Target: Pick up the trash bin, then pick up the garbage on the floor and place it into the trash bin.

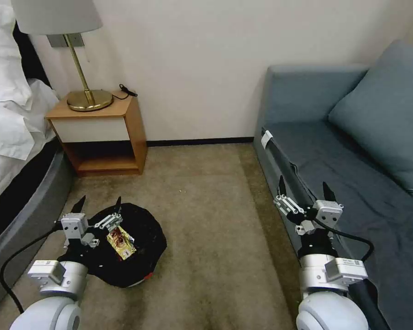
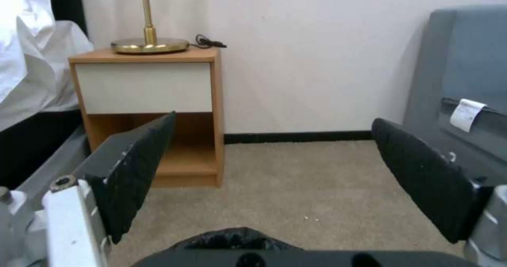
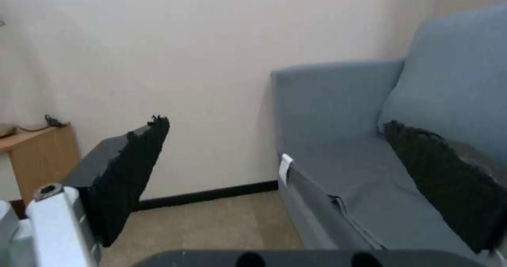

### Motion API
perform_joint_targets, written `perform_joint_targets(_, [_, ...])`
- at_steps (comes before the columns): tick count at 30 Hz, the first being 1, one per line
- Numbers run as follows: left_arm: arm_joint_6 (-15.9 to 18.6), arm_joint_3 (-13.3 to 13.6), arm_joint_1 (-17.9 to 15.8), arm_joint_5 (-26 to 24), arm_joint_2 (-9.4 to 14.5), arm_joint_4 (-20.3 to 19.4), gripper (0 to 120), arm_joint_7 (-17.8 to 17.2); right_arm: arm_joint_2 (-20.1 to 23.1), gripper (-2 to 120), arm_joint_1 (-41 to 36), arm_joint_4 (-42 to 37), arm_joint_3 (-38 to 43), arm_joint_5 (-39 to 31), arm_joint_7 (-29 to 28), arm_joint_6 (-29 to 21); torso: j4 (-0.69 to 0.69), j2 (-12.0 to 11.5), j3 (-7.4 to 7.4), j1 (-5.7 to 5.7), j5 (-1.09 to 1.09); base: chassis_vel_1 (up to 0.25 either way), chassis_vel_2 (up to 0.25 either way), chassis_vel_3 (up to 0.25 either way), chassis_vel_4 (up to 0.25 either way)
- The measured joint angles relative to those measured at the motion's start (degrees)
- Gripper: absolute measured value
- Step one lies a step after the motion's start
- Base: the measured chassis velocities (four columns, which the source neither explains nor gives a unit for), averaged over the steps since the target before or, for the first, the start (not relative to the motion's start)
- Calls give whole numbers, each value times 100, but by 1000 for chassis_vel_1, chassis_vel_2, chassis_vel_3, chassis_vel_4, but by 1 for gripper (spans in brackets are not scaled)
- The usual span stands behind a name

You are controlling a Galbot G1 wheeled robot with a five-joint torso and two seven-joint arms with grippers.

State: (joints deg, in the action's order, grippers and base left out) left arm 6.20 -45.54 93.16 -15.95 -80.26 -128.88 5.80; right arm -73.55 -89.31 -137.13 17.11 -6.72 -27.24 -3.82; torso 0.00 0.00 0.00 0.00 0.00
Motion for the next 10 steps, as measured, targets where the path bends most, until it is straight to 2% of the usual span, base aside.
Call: perform_joint_targets(10, [0, -1, -3, -3, 0, 3, 100, -3, 7, 100, 13, 7, -5, -16, -4, -6, 0, 0, 0, 0, 0, 0, 0, 0, 0])
